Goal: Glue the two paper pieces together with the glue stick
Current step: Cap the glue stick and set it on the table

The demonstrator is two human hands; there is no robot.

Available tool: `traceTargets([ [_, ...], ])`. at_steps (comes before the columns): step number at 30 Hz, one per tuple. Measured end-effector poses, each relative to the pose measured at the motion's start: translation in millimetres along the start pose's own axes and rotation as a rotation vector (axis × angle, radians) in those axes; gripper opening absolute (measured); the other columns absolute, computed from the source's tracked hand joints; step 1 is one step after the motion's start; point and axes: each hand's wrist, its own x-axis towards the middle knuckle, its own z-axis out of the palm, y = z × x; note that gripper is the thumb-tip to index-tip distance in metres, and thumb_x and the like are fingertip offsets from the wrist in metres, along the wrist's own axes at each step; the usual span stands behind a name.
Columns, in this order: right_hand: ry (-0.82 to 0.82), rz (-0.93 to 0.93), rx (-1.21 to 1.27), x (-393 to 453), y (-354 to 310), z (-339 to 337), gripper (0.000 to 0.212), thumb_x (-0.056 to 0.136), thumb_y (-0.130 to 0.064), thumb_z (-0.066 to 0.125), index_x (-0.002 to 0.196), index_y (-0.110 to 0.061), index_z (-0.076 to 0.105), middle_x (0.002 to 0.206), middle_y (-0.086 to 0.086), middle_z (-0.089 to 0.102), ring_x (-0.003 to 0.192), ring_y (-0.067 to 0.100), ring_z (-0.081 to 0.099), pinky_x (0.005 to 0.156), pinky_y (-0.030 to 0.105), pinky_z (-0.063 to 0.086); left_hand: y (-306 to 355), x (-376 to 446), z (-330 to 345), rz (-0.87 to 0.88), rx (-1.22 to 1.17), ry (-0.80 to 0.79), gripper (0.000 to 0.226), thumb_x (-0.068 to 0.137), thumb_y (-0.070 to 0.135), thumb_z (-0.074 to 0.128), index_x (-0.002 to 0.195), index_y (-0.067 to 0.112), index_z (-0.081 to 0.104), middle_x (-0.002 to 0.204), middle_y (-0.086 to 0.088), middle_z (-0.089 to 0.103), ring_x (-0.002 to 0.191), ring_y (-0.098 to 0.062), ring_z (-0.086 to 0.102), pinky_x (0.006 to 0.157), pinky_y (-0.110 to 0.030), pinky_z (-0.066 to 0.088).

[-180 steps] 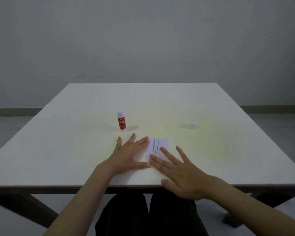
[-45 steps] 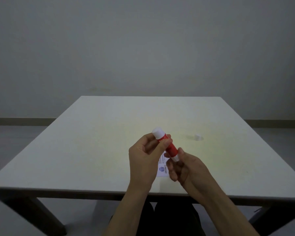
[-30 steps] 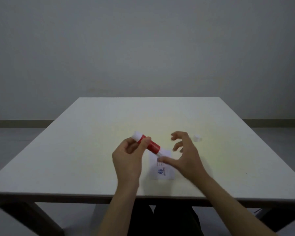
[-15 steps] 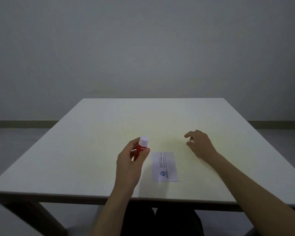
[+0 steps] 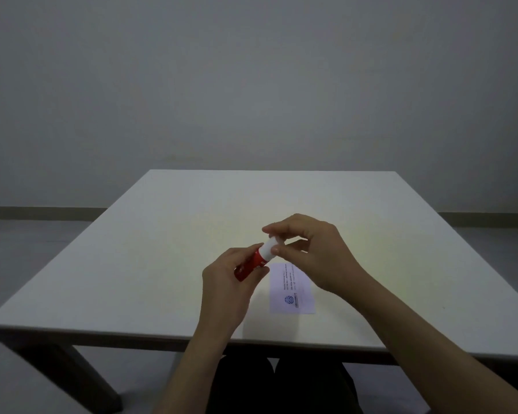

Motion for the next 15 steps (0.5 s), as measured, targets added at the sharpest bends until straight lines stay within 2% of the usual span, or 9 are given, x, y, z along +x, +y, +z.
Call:
traceTargets([
  [3, -0.029, -0.078, -0.192, -1, -1, 6, 0.026, 0.088, -0.02, 0.06, 0.114, -0.019, 0.062, 0.081, 0.002, 0.065, 0.07, 0.006, 0.056, 0.066, 0.015, 0.046, 3, 0, -2, 0.075, 0.076, 0.01, 0.032, 0.074, 0.006, 0.074, 0.102, 0.022, 0.073, 0.082, 0.021, 0.066, 0.079, 0.01, 0.059, 0.069, -0.002, 0.042],
  [5, 0.013, -0.014, -0.368, 1, 0, 11, 0.025, 0.093, -0.033, 0.049, 0.113, -0.02, 0.054, 0.069, 0.005, 0.063, 0.06, 0.018, 0.055, 0.06, 0.028, 0.045, 5, -2, 0, 0.094, 0.11, 0.008, 0.032, 0.072, 0.008, 0.076, 0.101, 0.021, 0.073, 0.081, 0.018, 0.066, 0.076, 0.01, 0.059, 0.07, -0.002, 0.042],
  [7, 0.055, 0.019, -0.495, 3, 3, 12, 0.03, 0.095, -0.043, 0.036, 0.109, -0.02, 0.05, 0.06, 0.003, 0.059, 0.052, 0.02, 0.05, 0.052, 0.03, 0.039, 6, -5, 3, 0.091, 0.122, -0.001, 0.032, 0.071, 0.01, 0.077, 0.101, 0.019, 0.073, 0.081, 0.017, 0.066, 0.074, 0.012, 0.059, 0.07, -0.002, 0.042],
  [9, 0.007, 0.002, -0.399, 3, 3, 9, 0.032, 0.093, -0.047, 0.035, 0.109, -0.023, 0.049, 0.054, -0.007, 0.051, 0.046, 0.011, 0.044, 0.048, 0.024, 0.032, 7, -5, 3, 0.056, 0.098, 0.015, 0.031, 0.07, 0.011, 0.078, 0.1, 0.021, 0.073, 0.08, 0.019, 0.066, 0.075, 0.008, 0.061, 0.071, -0.006, 0.045],
  [12, -0.208, -0.027, -0.2, 1, 3, -2, 0.025, 0.09, -0.04, 0.052, 0.112, -0.028, 0.048, 0.069, -0.013, 0.055, 0.055, 0.011, 0.054, 0.052, 0.021, 0.041, 5, -1, -3, -0.019, 0.051, 0.06, 0.029, 0.07, 0.012, 0.078, 0.096, 0.025, 0.073, 0.081, 0.014, 0.071, 0.079, -0.006, 0.067, 0.075, -0.023, 0.052],
  [14, -0.194, 0.0, -0.252, 2, 6, -2, 0.022, 0.088, -0.043, 0.054, 0.096, -0.023, 0.055, 0.064, -0.009, 0.056, 0.055, 0.013, 0.053, 0.053, 0.026, 0.041, 4, 0, -3, -0.022, 0.087, 0.059, 0.027, 0.069, 0.014, 0.079, 0.093, 0.026, 0.073, 0.08, 0.015, 0.07, 0.079, -0.008, 0.067, 0.073, -0.024, 0.051],
  [15, -0.141, 0.028, -0.332, 4, 7, 0, 0.033, 0.086, -0.052, 0.05, 0.084, -0.02, 0.056, 0.057, -0.008, 0.052, 0.052, 0.011, 0.049, 0.051, 0.025, 0.038, 3, -2, -1, -0.027, 0.098, 0.051, 0.026, 0.068, 0.015, 0.079, 0.091, 0.026, 0.072, 0.077, 0.017, 0.068, 0.077, -0.005, 0.067, 0.072, -0.021, 0.05],
])
